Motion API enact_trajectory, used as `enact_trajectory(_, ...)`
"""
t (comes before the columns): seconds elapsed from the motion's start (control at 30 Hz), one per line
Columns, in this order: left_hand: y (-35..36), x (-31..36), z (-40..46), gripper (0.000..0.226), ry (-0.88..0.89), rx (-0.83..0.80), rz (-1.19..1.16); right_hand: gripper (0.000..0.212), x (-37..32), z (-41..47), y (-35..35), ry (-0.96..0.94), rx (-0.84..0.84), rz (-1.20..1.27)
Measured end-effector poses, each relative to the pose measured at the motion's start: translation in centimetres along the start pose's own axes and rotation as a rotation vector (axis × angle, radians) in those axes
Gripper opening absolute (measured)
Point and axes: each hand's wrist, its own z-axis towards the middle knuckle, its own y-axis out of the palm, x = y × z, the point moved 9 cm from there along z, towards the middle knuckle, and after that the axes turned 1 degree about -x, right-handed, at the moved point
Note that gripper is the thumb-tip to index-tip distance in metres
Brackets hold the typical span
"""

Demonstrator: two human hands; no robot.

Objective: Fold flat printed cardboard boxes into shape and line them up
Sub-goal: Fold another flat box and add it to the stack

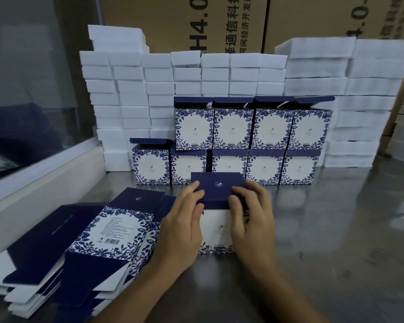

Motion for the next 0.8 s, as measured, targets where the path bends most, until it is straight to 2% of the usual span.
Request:
enact_trajectory(0.13, 0.0, 0.0, 0.0, 0.032, 0.008, 0.011, 0.008, 0.014, 1.2, -0.5, 0.6, 0.144, -0.046, 0.124)
enact_trajectory(0.23, 0.0, -0.2, 0.0, 0.029, 0.031, 0.025, 0.023, 0.013, 1.5, 0.0, 0.3, 0.158, -0.025, 0.113)
enact_trajectory(0.3, 0.1, -0.3, -0.1, 0.036, 0.05, 0.018, 0.04, 0.011, 1.6, 0.0, 0.1, 0.164, -0.015, 0.121)
enact_trajectory(0.43, 0.5, 0.1, -0.4, 0.035, 0.049, 0.049, 0.05, 0.012, 2.1, -0.3, -0.3, 0.231, 0.029, 0.224)
enact_trajectory(0.47, 0.9, 0.2, -0.5, 0.038, 0.019, 0.056, 0.035, 0.013, 2.0, -0.4, -0.3, 0.238, 0.038, 0.246)
enact_trajectory(0.63, 1.9, 0.6, -1.0, 0.085, -0.124, 0.087, 0.126, 0.021, 0.5, -0.7, 0.2, 0.174, 0.015, 0.308)
enact_trajectory(0.8, -0.9, 0.9, 0.4, 0.09, -0.139, 0.241, 0.242, 0.023, -1.4, -0.4, 0.1, 0.058, -0.003, 0.329)
